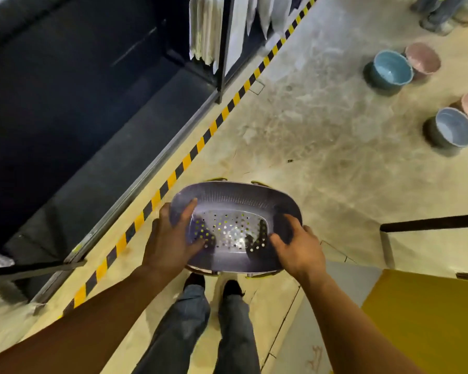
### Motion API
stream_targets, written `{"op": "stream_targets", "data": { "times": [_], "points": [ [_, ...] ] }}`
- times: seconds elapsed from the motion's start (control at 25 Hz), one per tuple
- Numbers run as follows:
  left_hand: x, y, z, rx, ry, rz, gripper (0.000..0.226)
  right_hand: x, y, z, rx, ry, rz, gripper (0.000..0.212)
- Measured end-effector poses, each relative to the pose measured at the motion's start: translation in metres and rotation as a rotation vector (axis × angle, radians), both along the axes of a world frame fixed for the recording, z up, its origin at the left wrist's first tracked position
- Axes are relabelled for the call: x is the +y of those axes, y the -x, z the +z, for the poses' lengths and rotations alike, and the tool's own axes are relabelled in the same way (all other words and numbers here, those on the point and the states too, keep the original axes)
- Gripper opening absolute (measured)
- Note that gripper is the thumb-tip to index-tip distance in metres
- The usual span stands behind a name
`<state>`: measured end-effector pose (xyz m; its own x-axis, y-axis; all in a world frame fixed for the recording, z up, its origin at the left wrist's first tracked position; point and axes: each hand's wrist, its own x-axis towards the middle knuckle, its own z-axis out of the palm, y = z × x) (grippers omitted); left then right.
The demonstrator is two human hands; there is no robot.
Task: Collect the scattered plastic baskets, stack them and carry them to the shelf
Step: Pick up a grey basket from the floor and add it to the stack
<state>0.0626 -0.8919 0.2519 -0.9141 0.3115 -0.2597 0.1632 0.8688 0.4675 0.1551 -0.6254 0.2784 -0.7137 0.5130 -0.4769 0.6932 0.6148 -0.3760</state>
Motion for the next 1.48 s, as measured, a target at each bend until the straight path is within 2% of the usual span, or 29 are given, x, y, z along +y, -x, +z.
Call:
{"op": "stream_targets", "data": {
  "times": [0.24, 0.36, 0.44, 0.56, 0.8, 1.08, 1.24, 1.36, 1.48],
  "points": [
    [0.011, 0.0, -0.105, -0.122, -0.006, 0.05, 0.099, 0.018, 0.012, -0.107, -0.07, 0.091, 0.034, 0.07],
    [0.016, 0.005, -0.135, -0.093, 0.031, 0.079, 0.104, 0.02, 0.009, -0.148, -0.085, 0.167, 0.063, 0.073],
    [0.022, 0.013, -0.144, -0.052, -0.016, 0.127, 0.108, 0.022, 0.014, -0.166, -0.039, 0.138, 0.075, 0.073],
    [0.033, 0.026, -0.151, -0.033, -0.049, 0.148, 0.108, 0.034, 0.026, -0.181, 0.014, 0.046, 0.063, 0.075],
    [0.051, 0.031, -0.165, 0.014, -0.047, 0.173, 0.107, 0.058, 0.042, -0.2, 0.018, 0.096, 0.067, 0.076],
    [0.051, 0.023, -0.23, -0.084, 0.114, 0.086, 0.115, 0.056, 0.035, -0.25, -0.056, 0.161, 0.125, 0.086],
    [0.052, 0.021, -0.254, -0.028, 0.231, 0.056, 0.12, 0.051, 0.032, -0.273, -0.089, 0.074, 0.205, 0.096],
    [0.05, 0.022, -0.251, -0.055, 0.258, 0.045, 0.11, 0.057, 0.032, -0.268, -0.142, 0.062, 0.259, 0.094],
    [0.046, 0.018, -0.215, -0.05, 0.278, 0.011, 0.088, 0.059, 0.031, -0.223, -0.144, -0.007, 0.376, 0.081]
  ]
}}
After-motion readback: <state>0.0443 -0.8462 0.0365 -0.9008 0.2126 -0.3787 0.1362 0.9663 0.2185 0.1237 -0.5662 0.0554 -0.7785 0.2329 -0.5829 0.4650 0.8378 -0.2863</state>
